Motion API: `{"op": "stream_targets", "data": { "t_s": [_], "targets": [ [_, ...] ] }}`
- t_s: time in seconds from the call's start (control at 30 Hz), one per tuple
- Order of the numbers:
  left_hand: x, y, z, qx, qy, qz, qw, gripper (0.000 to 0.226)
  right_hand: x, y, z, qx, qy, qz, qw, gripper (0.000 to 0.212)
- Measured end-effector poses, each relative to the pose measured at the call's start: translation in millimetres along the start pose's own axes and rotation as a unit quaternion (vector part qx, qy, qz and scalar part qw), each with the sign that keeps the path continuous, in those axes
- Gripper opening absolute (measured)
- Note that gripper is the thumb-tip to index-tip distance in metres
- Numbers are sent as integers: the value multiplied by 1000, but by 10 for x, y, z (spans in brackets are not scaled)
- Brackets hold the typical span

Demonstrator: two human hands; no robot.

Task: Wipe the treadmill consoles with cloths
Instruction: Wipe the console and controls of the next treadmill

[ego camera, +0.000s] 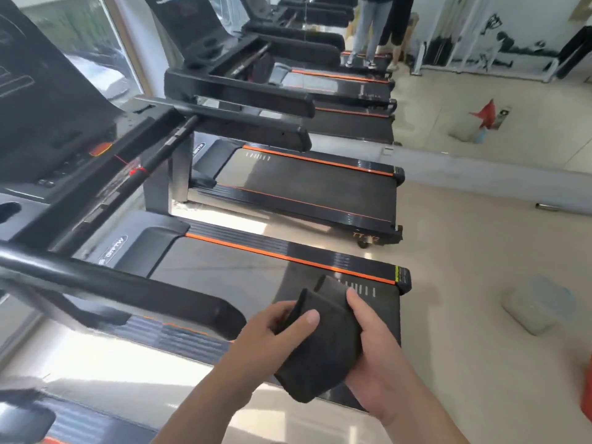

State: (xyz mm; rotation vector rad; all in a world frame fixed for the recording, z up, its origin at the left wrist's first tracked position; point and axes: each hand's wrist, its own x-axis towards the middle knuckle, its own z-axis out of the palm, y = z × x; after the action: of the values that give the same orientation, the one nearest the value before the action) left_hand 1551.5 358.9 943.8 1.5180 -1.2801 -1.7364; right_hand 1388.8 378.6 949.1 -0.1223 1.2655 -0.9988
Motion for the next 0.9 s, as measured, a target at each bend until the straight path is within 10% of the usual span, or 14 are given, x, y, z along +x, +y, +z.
{"op": "stream_targets", "data": {
  "t_s": [0.2,0.4,0.67,0.8,0.9],
  "targets": [
    [369,149,130,-19,8,-34,999,26,550,-398,6,-112,-5,-15,994,35],
    [1232,369,-209,-43,166,-22,985,20,1494,-836,457,-210,-10,-41,977,50],
    [2640,1162,-1041,-105,189,-4,976,25,2843,-1841,1550,-277,13,-62,959,97],
    [3066,1604,-1485,-128,169,16,977,34,3239,-2410,2149,-342,-99,-80,931,47],
    [3236,1797,-1827,-122,182,53,974,45,3380,-2700,2583,-371,-215,-83,899,50]
  ]
}}
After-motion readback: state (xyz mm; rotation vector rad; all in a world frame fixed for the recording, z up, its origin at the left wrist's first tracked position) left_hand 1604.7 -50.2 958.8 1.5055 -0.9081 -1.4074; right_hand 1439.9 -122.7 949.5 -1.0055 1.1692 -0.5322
